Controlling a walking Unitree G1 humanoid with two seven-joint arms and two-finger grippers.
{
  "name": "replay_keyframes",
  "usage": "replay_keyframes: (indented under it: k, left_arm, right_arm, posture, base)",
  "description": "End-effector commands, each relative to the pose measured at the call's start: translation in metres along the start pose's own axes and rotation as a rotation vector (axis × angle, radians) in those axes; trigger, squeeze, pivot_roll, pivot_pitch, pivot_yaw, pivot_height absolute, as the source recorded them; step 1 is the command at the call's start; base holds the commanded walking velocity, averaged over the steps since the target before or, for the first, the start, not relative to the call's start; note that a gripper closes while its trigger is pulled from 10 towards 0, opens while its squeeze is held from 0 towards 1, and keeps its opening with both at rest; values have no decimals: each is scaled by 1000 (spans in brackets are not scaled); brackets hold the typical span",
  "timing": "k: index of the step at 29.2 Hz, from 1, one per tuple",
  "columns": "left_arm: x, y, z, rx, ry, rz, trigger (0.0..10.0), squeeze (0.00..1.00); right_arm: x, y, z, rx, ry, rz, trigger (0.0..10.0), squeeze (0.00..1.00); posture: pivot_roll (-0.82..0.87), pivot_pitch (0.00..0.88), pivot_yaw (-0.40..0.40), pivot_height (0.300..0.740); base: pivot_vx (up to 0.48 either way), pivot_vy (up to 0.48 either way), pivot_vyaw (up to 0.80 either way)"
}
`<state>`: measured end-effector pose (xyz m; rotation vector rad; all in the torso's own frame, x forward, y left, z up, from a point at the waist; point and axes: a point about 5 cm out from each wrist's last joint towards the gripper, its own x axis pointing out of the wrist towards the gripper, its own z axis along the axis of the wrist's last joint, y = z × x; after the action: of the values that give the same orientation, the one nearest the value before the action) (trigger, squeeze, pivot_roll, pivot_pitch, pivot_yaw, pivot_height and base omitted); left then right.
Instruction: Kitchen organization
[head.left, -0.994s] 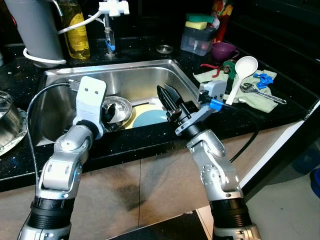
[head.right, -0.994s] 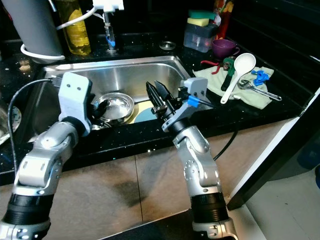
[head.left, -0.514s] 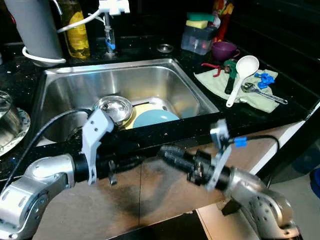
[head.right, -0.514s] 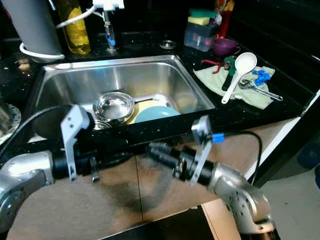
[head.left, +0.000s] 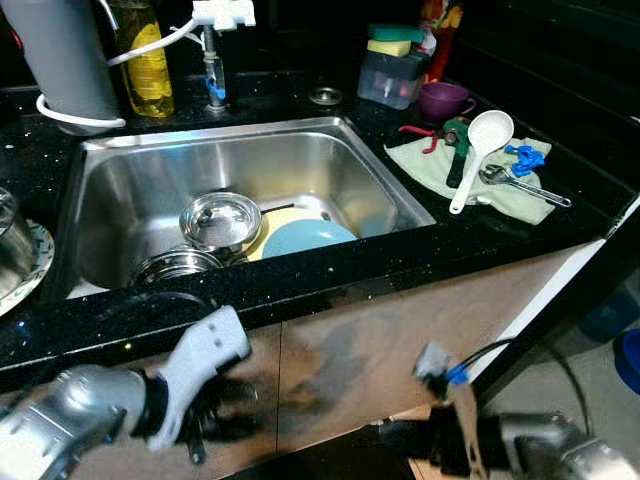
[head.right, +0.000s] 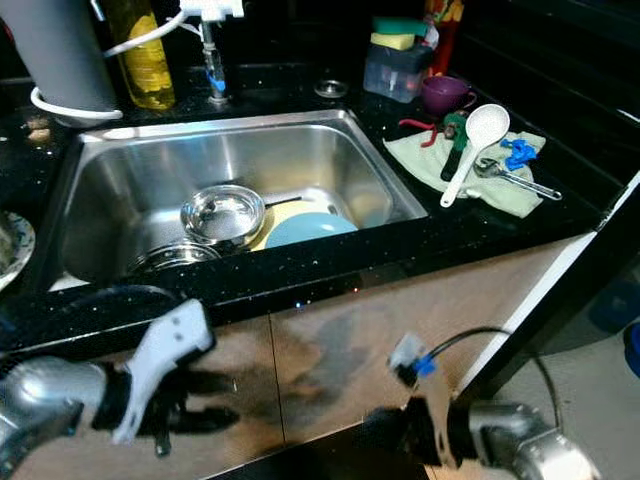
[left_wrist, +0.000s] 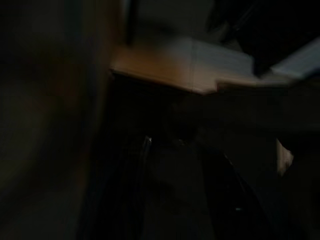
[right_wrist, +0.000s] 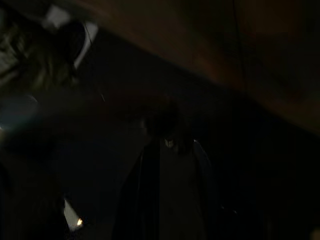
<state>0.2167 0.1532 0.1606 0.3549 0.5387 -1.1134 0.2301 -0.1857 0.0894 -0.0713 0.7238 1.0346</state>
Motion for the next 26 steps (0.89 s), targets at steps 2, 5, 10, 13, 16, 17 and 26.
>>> replay_keyframes:
  k: [2,5,10,13,16,17,26]
  left_arm:
    - [7,-9,-17,24,123,-13,10000,0]
    - [14,-13,-32,32,205,-17,10000,0]
    - [25,-12,-47,6,284,54,10000,0]
    - [44,2,-74,-78,408,292,10000,0]
    - [56,4,-96,-137,470,415,10000,0]
    - [59,4,-100,-146,481,427,10000,0]
    - [92,2,-145,-242,427,586,10000,0]
  right_arm:
    - [8,-2,-17,5,66,-37,10000,0]
    - [15,-9,-27,-2,110,-96,10000,0]
    - [24,-14,-45,-9,183,-149,10000,0]
    - [41,-16,-70,4,256,-225,10000,0]
    - [60,-14,-85,58,246,-290,10000,0]
    - [63,-14,-87,69,242,-303,10000,0]
    - [102,-1,-113,272,165,-429,10000,0]
  posture:
    - [-13,156,-36,740]
    - [-12,157,-36,740]
    - [-11,157,-35,740]
    - [-10,158,-33,740]
    - [-8,157,-30,740]
    - [-8,157,-30,740]
    - [-5,155,-27,740]
  base:
    - [0,0,0]
    - [0,0,0]
    - [0,0,0]
    - [0,0,0]
    - [0,0,0]
    - [0,0,0]
    - [0,0,0]
